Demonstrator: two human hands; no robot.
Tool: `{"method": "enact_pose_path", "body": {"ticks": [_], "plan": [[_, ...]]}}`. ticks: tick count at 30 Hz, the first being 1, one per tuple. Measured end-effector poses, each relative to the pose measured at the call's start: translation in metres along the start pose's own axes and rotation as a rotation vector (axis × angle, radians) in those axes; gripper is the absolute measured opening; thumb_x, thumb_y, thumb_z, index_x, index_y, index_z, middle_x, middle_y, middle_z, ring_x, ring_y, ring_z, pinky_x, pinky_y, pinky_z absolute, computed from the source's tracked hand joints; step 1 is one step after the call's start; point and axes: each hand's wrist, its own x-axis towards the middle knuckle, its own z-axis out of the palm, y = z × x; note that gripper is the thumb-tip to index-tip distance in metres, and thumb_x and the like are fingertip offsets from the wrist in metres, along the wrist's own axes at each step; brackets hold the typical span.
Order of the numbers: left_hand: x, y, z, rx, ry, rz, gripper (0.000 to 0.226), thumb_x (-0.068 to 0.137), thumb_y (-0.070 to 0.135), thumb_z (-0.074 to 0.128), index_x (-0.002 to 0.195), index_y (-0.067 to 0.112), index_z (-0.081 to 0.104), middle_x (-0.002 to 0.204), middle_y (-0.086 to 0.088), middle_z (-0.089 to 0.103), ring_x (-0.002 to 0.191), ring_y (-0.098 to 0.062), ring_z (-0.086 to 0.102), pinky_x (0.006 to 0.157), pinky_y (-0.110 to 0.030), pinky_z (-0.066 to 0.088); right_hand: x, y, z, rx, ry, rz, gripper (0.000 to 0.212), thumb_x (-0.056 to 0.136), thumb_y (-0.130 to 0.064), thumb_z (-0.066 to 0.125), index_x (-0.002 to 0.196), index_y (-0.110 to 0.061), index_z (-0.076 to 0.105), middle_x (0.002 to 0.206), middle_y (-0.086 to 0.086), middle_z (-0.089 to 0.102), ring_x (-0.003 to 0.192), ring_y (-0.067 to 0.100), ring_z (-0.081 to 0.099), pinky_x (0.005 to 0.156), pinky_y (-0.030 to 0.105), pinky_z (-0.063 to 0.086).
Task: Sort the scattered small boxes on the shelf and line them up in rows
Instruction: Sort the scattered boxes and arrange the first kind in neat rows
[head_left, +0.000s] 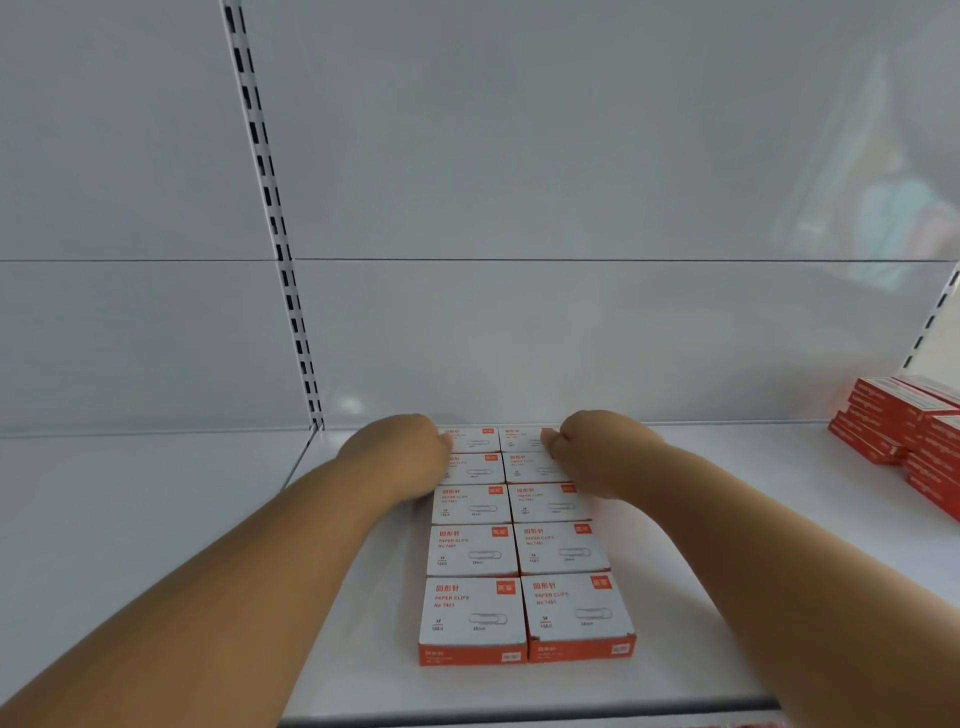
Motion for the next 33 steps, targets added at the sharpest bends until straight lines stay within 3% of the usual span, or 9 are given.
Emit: {"method": "enact_pose_path", "body": {"ticks": [6, 11, 13, 15, 18, 21, 24, 29, 33], "plan": [[0.001, -0.002, 0.007, 0.007, 0.064, 0.02, 0.041, 0.102, 0.044, 0.032, 0.073, 0.022, 0.051, 0.076, 0.003, 0.056, 0.084, -0.022, 0.062, 0.074, -0.033, 0.048, -0.003, -0.002, -0.001, -0.079, -0.005, -0.048, 0.037, 0.104, -0.036, 0.027, 0.099, -0.014, 0.056, 0.102, 0.007, 0.063, 0.09, 0.025, 0.058, 0.075, 0.034, 0.046], [-0.001, -0.005, 0.004, -0.102, 0.096, -0.006, 0.043, 0.103, 0.041, 0.033, 0.078, 0.016, 0.059, 0.077, 0.0, 0.061, 0.076, -0.019, 0.061, 0.066, -0.031, 0.047, 0.0, 0.001, 0.003, 0.124, 0.078, 0.064, 0.05, 0.101, -0.05, 0.026, 0.081, -0.015, 0.056, 0.082, 0.002, 0.062, 0.074, 0.018, 0.057, 0.065, 0.032, 0.042], [-0.002, -0.006, 0.002, -0.233, 0.239, -0.056, 0.04, 0.102, 0.037, 0.033, 0.076, 0.014, 0.054, 0.075, -0.002, 0.059, 0.067, -0.016, 0.055, 0.055, -0.03, 0.038, 0.0, 0.004, 0.003, 0.358, 0.286, 0.099, 0.05, 0.1, -0.051, 0.027, 0.077, -0.014, 0.052, 0.077, 0.003, 0.059, 0.069, 0.017, 0.054, 0.059, 0.032, 0.04], [-0.005, 0.0, 0.0, -0.486, 0.37, -0.104, 0.033, 0.101, 0.036, 0.035, 0.077, 0.018, 0.049, 0.077, -0.001, 0.057, 0.064, -0.014, 0.051, 0.052, -0.029, 0.031, 0.0, 0.003, 0.004, 0.826, 0.42, 0.154, 0.047, 0.098, -0.053, 0.031, 0.083, -0.014, 0.053, 0.084, 0.003, 0.062, 0.078, 0.02, 0.057, 0.066, 0.035, 0.044], [-0.011, 0.018, -0.001, -1.213, 0.275, -0.179, 0.023, 0.101, 0.041, 0.038, 0.096, 0.025, 0.053, 0.087, 0.007, 0.056, 0.062, -0.004, 0.06, 0.048, -0.024, 0.041, -0.001, -0.009, 0.007, 1.411, 0.314, 0.249, 0.05, 0.097, -0.06, 0.033, 0.097, -0.02, 0.062, 0.099, -0.004, 0.065, 0.092, 0.016, 0.06, 0.072, 0.031, 0.044], [-0.012, 0.025, 0.002, -1.587, 0.129, -0.183, 0.029, 0.102, 0.048, 0.038, 0.113, 0.025, 0.052, 0.086, 0.013, 0.054, 0.043, 0.013, 0.057, 0.033, -0.01, 0.04, -0.004, -0.02, 0.007, 1.612, 0.129, 0.297, 0.062, 0.094, -0.068, 0.026, 0.104, -0.021, 0.065, 0.115, -0.004, 0.064, 0.083, 0.013, 0.064, 0.053, 0.025, 0.049], [-0.012, 0.024, 0.007, -1.658, 0.065, -0.169, 0.031, 0.101, 0.054, 0.037, 0.116, 0.03, 0.049, 0.08, 0.017, 0.059, 0.044, 0.013, 0.058, 0.035, -0.012, 0.043, -0.007, -0.021, 0.004, 1.66, 0.058, 0.263, 0.068, 0.093, -0.072, 0.018, 0.107, -0.022, 0.063, 0.135, -0.001, 0.056, 0.085, 0.013, 0.061, 0.055, 0.027, 0.05], [-0.012, 0.023, 0.009, -1.707, -0.002, -0.158, 0.03, 0.1, 0.056, 0.036, 0.101, 0.032, 0.054, 0.055, 0.025, 0.066, 0.048, 0.008, 0.064, 0.038, -0.016, 0.048, -0.011, -0.021, 0.001, 1.652, -0.012, 0.175, 0.076, 0.095, -0.069, 0.011, 0.14, -0.019, 0.048, 0.154, 0.001, 0.039, 0.137, 0.022, 0.041, 0.068, 0.027, 0.044], [-0.012, 0.024, 0.009, -1.669, -0.014, -0.143, 0.032, 0.101, 0.055, 0.035, 0.111, 0.03, 0.051, 0.055, 0.025, 0.066, 0.049, 0.008, 0.063, 0.039, -0.015, 0.048, -0.01, -0.02, 0.002, 1.645, -0.043, 0.142, 0.077, 0.096, -0.068, 0.011, 0.146, -0.018, 0.041, 0.157, 0.0, 0.035, 0.142, 0.02, 0.035, 0.069, 0.025, 0.043]]}}
